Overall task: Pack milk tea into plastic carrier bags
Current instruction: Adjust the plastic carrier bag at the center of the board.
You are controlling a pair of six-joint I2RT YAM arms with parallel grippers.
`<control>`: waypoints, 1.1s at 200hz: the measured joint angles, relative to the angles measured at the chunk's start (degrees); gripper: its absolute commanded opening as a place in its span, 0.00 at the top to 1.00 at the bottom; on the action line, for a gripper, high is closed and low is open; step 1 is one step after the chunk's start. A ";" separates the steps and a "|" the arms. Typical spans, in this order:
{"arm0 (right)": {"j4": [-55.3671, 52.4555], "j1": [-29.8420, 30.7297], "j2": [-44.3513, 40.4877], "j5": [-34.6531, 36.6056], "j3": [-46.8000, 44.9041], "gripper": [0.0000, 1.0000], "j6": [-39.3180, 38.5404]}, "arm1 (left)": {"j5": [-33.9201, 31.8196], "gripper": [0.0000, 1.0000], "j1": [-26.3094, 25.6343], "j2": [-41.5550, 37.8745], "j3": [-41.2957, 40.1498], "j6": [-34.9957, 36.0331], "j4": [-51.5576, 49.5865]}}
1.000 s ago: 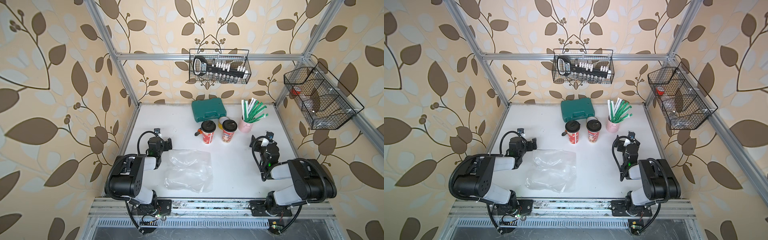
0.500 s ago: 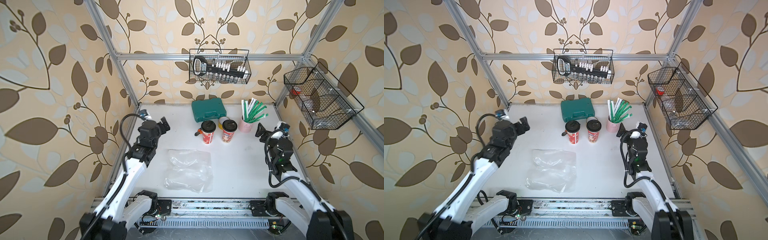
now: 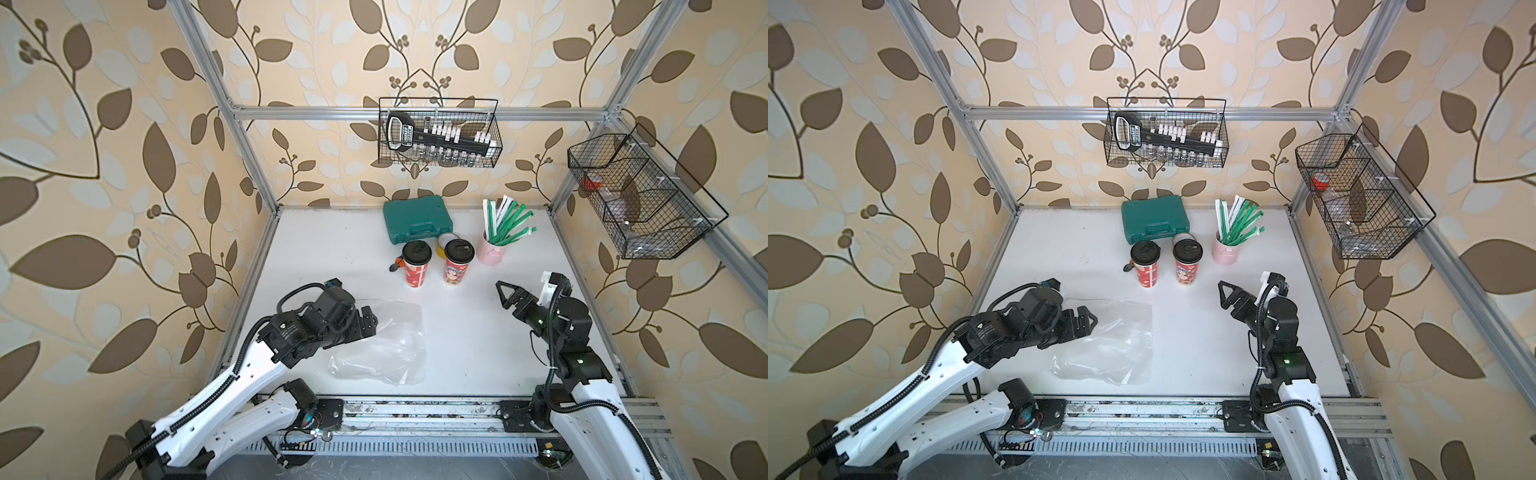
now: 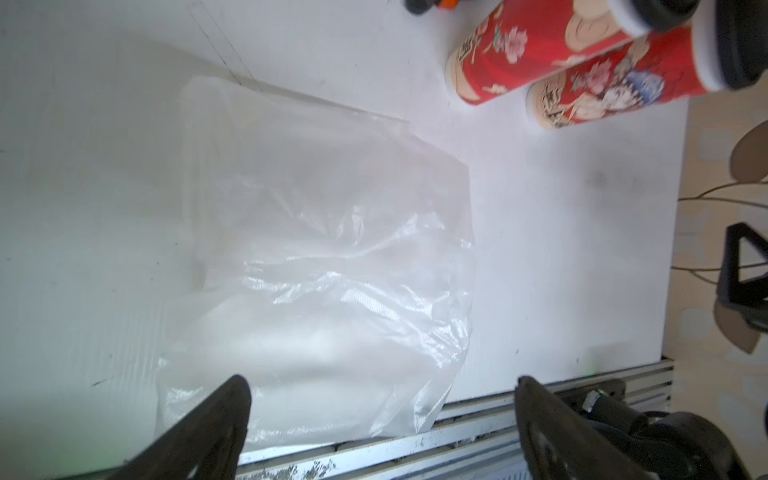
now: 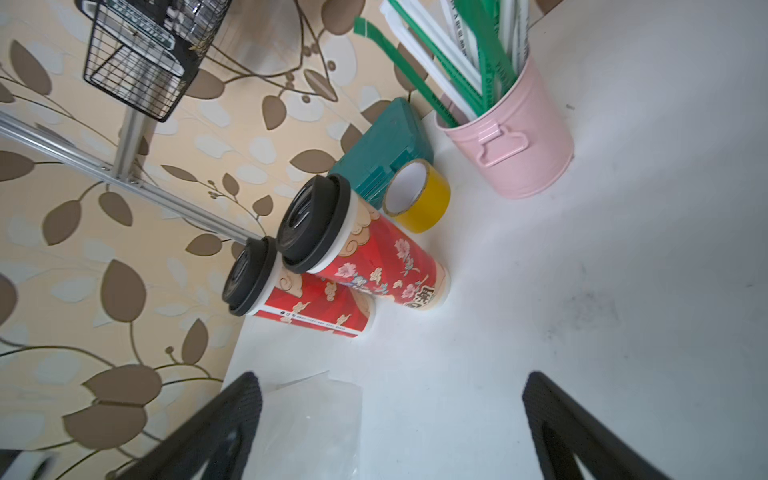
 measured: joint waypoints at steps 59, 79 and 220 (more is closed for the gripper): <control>-5.95 0.00 8.04 -1.55 0.13 0.02 -0.61 | -5.35 0.23 -17.38 28.00 12.57 -6.75 4.11; -7.65 0.00 7.43 -0.55 0.13 0.02 -0.96 | -5.09 0.27 -17.66 34.40 13.86 -7.02 5.77; -9.75 0.00 4.72 0.22 0.11 0.02 -1.60 | -7.17 0.41 -17.18 57.22 26.71 -6.60 3.28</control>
